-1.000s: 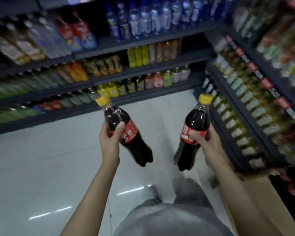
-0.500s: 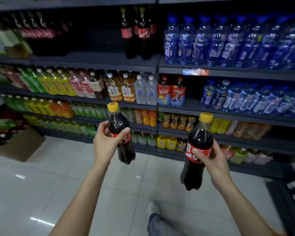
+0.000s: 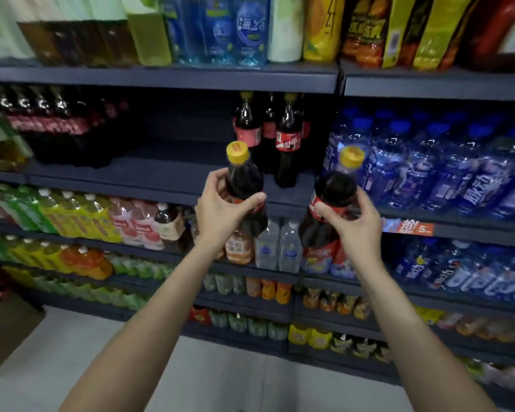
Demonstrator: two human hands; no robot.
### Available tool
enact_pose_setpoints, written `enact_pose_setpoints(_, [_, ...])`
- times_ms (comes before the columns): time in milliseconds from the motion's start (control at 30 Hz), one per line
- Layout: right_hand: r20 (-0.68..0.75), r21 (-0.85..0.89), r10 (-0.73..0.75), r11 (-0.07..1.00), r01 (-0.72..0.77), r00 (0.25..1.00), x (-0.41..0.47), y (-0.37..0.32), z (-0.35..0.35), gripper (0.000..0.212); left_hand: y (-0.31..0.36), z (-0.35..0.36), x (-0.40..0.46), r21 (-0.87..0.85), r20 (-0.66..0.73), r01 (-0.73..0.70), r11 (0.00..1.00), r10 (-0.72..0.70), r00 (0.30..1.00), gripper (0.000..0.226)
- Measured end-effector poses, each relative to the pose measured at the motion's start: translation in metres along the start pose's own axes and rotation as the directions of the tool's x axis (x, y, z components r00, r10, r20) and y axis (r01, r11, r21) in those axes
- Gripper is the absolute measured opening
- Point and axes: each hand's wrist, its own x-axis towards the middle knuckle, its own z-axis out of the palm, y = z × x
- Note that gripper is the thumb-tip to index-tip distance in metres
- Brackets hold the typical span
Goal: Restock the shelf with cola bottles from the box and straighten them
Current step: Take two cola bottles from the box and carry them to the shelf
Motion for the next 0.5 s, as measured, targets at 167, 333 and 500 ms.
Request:
enact_pose_setpoints(167, [-0.209, -0.187, -0.067, 0.982, 0.027, 0.976, 0.079, 0.008, 0.057, 0.072, -0.006, 0.042, 0.082, -0.027, 0.051, -0.061, 0.998, 0.062, 0.997, 0.078])
enact_pose_setpoints(333, [-0.332, -0.352, -0.069, 0.934, -0.056, 0.941, 0.128, 0.016, 0.097, 0.051, -0.017, 0.076, 0.131, 0.023, 0.11, -0.052, 0.998, 0.049, 0.993, 0.076])
enact_pose_setpoints(500, [-0.379, -0.38, -0.076, 0.922, -0.081, 0.922, 0.15, 0.029, 0.119, 0.067, -0.043, 0.099, 0.156, 0.054, 0.082, -0.199, 0.979, 0.194, 0.978, 0.088])
